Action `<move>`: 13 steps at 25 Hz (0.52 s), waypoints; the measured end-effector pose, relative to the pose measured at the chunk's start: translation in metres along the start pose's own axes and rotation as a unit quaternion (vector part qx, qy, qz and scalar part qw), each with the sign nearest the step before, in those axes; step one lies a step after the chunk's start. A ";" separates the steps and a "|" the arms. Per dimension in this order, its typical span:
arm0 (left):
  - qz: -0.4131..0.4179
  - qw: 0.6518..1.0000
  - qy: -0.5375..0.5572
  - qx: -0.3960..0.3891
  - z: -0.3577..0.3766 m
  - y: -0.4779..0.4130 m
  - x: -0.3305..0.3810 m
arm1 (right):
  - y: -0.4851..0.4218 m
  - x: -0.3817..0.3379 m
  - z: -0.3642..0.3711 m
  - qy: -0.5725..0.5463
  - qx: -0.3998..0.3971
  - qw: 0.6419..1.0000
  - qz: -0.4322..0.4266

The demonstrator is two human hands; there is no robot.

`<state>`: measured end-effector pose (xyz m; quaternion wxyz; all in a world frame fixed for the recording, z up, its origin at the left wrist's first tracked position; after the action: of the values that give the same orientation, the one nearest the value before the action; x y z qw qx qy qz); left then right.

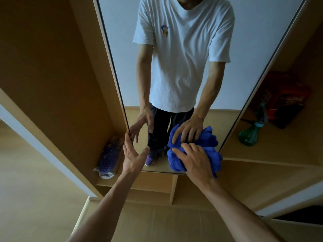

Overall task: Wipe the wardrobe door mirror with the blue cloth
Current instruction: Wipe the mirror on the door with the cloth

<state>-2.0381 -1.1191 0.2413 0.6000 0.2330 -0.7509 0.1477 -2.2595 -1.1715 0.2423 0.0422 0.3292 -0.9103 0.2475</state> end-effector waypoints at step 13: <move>-0.020 1.000 0.007 0.004 0.008 0.014 0.005 | -0.025 0.079 -0.101 -0.009 0.196 0.977 0.086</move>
<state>-2.0535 -1.1118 0.2446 0.6072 0.2488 -0.7414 0.1404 -2.3141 -1.1854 0.3598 -0.0527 0.2536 -0.8694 0.4208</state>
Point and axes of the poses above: each hand's wrist, its own y-axis away from the middle knuckle, its own z-axis out of the palm, x = y × z, the point moved 3 cm from there along -y, towards the middle knuckle, and after that the axes turned 10 degrees about y, right-handed, at the moved point
